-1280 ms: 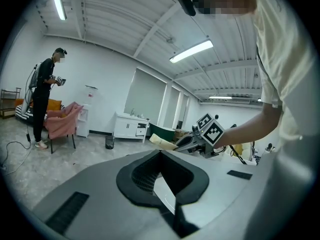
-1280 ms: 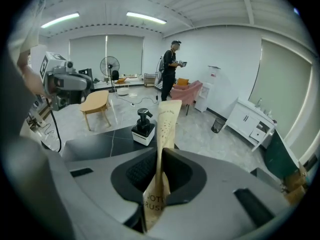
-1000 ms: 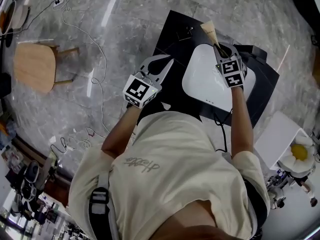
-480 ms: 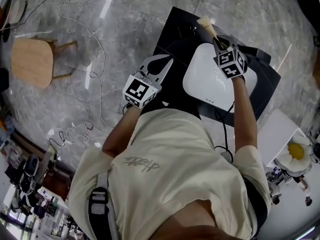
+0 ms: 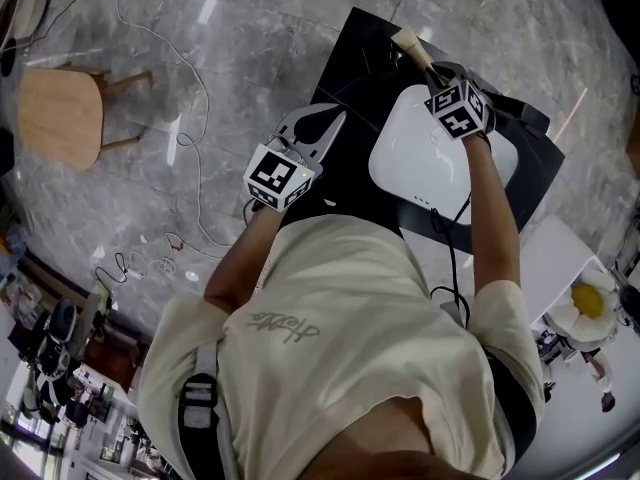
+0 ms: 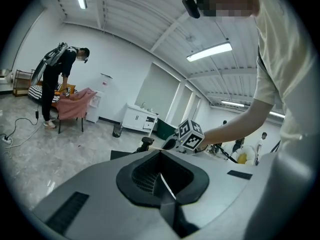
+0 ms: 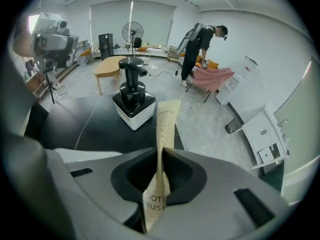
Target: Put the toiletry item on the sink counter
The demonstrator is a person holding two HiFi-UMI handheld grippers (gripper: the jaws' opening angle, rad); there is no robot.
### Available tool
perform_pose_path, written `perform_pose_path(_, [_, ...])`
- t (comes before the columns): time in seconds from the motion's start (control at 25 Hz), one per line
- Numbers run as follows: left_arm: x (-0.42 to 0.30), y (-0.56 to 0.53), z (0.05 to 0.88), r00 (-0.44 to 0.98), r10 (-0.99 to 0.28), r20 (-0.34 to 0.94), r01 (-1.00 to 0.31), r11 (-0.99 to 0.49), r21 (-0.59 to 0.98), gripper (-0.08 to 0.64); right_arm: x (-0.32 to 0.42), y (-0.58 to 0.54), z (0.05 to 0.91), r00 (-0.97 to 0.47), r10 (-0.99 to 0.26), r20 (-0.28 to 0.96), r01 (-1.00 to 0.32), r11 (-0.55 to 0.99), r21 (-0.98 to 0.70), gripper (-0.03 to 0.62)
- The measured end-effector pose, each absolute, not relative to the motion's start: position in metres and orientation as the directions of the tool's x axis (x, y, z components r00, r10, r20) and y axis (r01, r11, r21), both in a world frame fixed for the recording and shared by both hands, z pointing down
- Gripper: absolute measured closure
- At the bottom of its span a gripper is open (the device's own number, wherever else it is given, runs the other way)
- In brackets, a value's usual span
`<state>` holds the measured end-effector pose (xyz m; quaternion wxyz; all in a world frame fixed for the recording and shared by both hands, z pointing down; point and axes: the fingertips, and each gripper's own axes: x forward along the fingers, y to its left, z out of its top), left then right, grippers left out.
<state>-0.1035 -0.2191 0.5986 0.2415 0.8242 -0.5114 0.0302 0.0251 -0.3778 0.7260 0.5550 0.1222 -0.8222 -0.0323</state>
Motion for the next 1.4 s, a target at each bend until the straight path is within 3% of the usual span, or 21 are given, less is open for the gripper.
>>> perform_pose_path(1.4, [-0.112, -0.206, 0.623, 0.472, -0.815, 0.337, -0.857, -0.334, 0.393, 0.557, 0.005, -0.388, 0.772, -0.269, -0.124, 0.955, -0.033, 0.992, 0.120, 0.548])
